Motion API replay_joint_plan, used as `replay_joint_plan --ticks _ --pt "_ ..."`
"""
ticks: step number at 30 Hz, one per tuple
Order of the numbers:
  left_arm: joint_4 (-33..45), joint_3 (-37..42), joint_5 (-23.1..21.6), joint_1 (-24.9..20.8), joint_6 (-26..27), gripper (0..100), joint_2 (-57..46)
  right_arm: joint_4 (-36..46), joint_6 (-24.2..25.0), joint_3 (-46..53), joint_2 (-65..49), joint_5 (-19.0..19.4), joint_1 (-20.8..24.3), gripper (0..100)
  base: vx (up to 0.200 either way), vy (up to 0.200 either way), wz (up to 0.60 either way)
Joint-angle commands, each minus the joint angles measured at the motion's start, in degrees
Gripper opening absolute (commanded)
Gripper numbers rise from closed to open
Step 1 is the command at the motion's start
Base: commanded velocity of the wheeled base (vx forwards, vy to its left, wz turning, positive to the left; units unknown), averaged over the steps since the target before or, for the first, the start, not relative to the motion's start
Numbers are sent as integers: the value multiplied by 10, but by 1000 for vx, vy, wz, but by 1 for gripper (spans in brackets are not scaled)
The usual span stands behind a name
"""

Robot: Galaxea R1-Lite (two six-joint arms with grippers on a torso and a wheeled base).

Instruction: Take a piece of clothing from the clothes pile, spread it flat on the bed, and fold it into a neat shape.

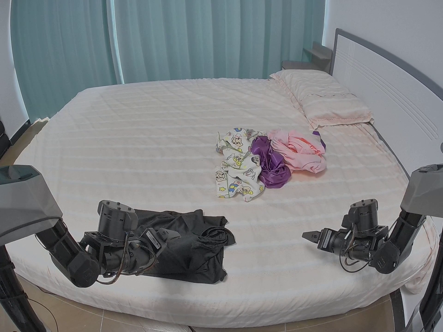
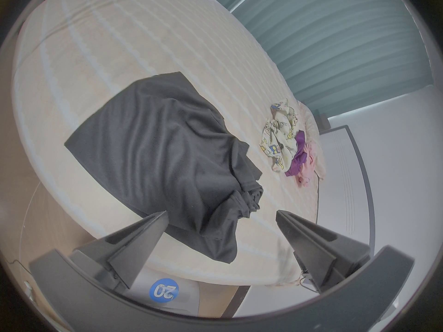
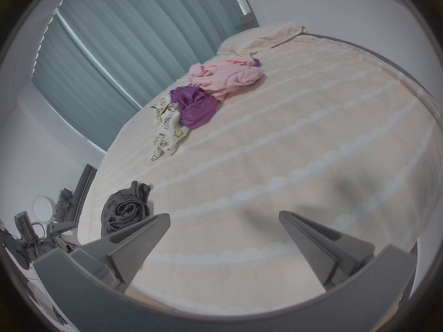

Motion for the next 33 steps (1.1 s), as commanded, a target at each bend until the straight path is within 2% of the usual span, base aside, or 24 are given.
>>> replay_joint_plan --ticks 1,6,11,23,28,33 --pt "-2 -4 -18 42 -2 100 2 -2 6 -33 24 -28 42 100 0 200 0" --pt "-2 3 -57 78 0 100 6 -1 11 -72 44 -37 79 100 0 200 0" --pt "-5 0 -72 104 0 100 6 8 69 -124 48 -39 116 100 0 200 0" --pt "-15 3 -99 133 3 100 18 71 105 -233 74 -37 155 100 0 200 0" --pt "-32 14 -118 133 5 100 21 95 137 -264 92 -31 174 100 0 0 0" --pt "-108 47 -118 131 5 100 39 96 151 -274 111 -31 175 100 0 0 0"
